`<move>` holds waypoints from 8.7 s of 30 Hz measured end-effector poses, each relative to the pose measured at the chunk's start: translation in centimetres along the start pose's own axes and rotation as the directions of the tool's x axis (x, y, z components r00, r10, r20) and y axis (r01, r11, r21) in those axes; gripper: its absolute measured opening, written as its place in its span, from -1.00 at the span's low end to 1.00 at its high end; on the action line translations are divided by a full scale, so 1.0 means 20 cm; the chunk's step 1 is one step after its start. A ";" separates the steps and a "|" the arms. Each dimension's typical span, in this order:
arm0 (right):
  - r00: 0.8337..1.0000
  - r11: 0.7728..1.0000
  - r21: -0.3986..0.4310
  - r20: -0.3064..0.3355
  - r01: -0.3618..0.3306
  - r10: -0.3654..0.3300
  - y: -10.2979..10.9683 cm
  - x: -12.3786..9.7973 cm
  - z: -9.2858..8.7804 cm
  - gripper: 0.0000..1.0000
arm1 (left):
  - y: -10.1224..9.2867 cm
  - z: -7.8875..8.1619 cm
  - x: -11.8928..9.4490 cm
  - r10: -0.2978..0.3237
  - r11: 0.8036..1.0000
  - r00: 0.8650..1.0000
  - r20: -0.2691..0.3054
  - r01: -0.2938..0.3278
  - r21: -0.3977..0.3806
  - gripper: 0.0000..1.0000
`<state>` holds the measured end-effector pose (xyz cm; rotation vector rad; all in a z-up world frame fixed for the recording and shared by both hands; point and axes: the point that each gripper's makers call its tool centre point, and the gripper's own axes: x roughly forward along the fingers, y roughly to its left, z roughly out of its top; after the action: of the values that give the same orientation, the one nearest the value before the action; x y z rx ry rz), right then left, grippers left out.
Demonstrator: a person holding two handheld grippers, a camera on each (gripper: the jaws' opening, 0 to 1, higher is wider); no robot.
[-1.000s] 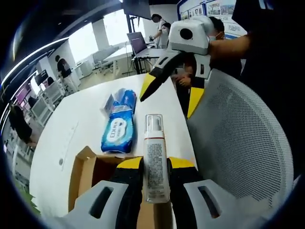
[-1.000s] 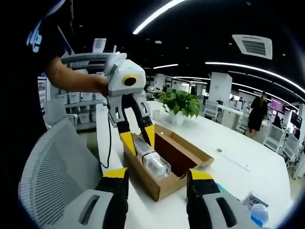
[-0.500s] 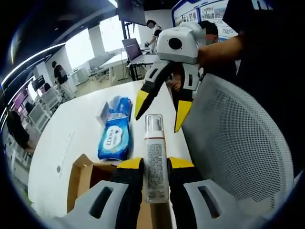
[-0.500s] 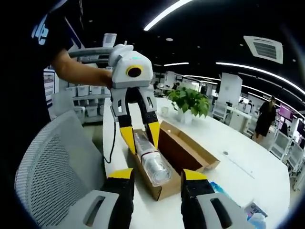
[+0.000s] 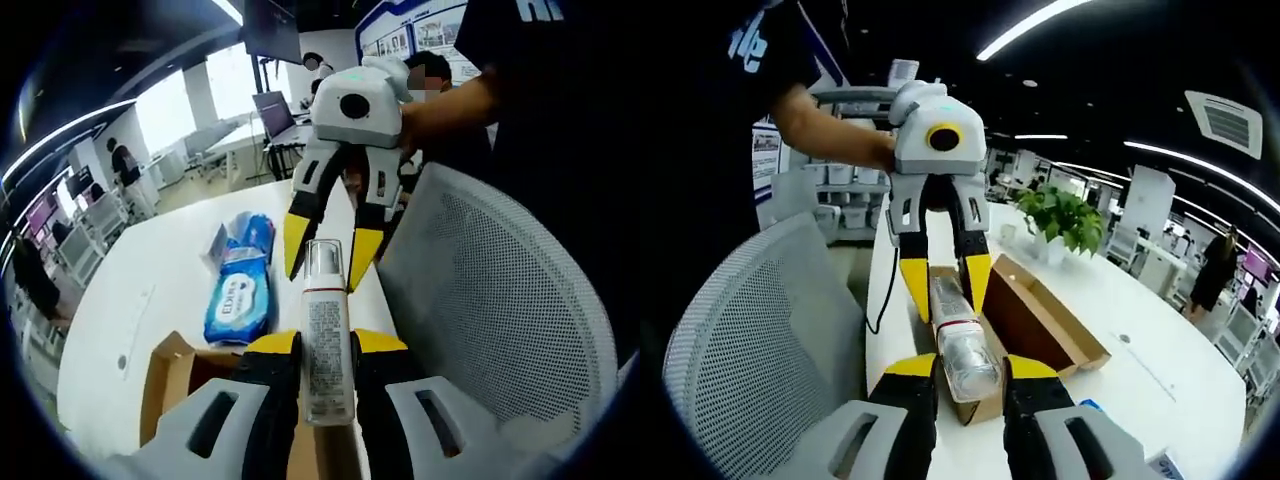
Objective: Operate the shoe box by opening the lid, removing the specified soft item, and placing it in the target area until the item is outside and the box remains undamaged.
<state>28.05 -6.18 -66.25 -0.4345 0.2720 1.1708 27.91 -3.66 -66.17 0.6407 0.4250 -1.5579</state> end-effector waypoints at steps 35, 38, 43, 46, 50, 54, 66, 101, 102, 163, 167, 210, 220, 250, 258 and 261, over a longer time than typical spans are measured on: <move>0.995 0.995 -0.041 -0.060 -0.086 0.083 0.07 0.01 0.03 -0.74 | -0.02 -0.09 0.06 -0.017 0.999 1.000 -0.020 0.017 -0.030 -0.59; 0.994 0.996 -0.041 -0.073 -0.083 0.080 0.07 0.01 0.02 -0.74 | 0.00 -0.11 0.06 -0.002 1.000 0.999 -0.033 0.001 -0.028 -0.59; 0.993 0.996 -0.041 -0.091 -0.083 0.079 0.06 0.01 0.00 -0.74 | 0.02 -0.12 0.04 0.024 0.998 0.999 -0.031 -0.026 -0.061 -0.53; 0.991 0.995 -0.048 -0.107 -0.091 0.085 0.05 0.01 -0.02 -0.74 | 0.03 -0.15 0.03 0.033 0.994 0.999 -0.039 -0.037 -0.102 -0.47; 0.988 0.992 -0.062 -0.124 -0.105 0.097 0.04 0.02 -0.02 -0.74 | 0.05 -0.17 0.01 0.061 0.986 0.998 -0.032 -0.066 -0.156 -0.43; 0.986 0.992 -0.068 -0.132 -0.107 0.098 0.01 0.02 -0.03 -0.73 | 0.06 -0.18 0.00 0.088 0.968 0.996 -0.019 -0.090 -0.236 -0.29; 0.981 0.988 -0.111 -0.174 -0.108 0.087 -0.11 -0.01 -0.04 -0.73 | 0.09 -0.25 -0.07 0.202 0.919 0.979 -0.031 -0.200 -0.339 -0.06; 0.934 0.971 -0.227 -0.356 -0.077 -0.009 -0.68 -0.11 -0.22 -0.72 | 0.02 -0.41 -0.34 0.462 0.709 0.885 -0.054 -0.405 -0.577 0.21; 0.932 0.970 -0.231 -0.363 -0.076 -0.013 -0.70 -0.11 -0.22 -0.72 | 0.02 -0.41 -0.35 0.465 0.705 0.884 -0.055 -0.407 -0.581 0.22; 0.675 0.919 -0.255 -0.738 -0.301 0.016 -1.23 0.07 -0.74 -0.70 | -0.16 -0.54 -0.59 0.606 0.542 0.780 -0.156 -0.549 -0.637 0.63; 0.660 0.921 -0.237 -0.751 -0.309 0.028 -1.24 0.08 -0.76 -0.70 | -0.16 -0.55 -0.59 0.604 0.536 0.781 -0.162 -0.548 -0.642 0.63; 0.629 0.938 -0.152 -0.773 -0.313 0.085 -1.33 0.14 -0.71 -0.66 | -0.18 -0.65 -0.58 0.595 0.507 0.779 -0.197 -0.554 -0.660 0.55; 0.645 0.955 -0.126 -0.760 -0.267 0.080 -1.35 0.14 -0.69 -0.68 | -0.16 -0.66 -0.59 0.603 0.497 0.771 -0.206 -0.565 -0.659 0.51; 0.734 0.987 -0.087 -0.678 -0.133 0.039 -1.37 0.16 -0.57 -0.42 | -0.02 -0.83 -0.68 0.652 0.396 0.707 -0.274 -0.626 -0.672 0.22; 0.778 0.996 -0.034 -0.627 -0.080 0.041 -1.34 0.21 -0.50 -0.38 | 0.04 -0.90 -0.73 0.689 0.290 0.657 -0.305 -0.636 -0.715 -0.01; 0.786 0.998 -0.021 -0.617 -0.060 0.035 -1.32 0.23 -0.49 -0.38 | 0.05 -0.93 -0.74 0.693 0.267 0.645 -0.322 -0.645 -0.716 -0.09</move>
<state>54.49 -15.42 -71.83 -0.8513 0.8374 1.0537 31.78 19.36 -71.11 0.0053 0.6358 -0.4086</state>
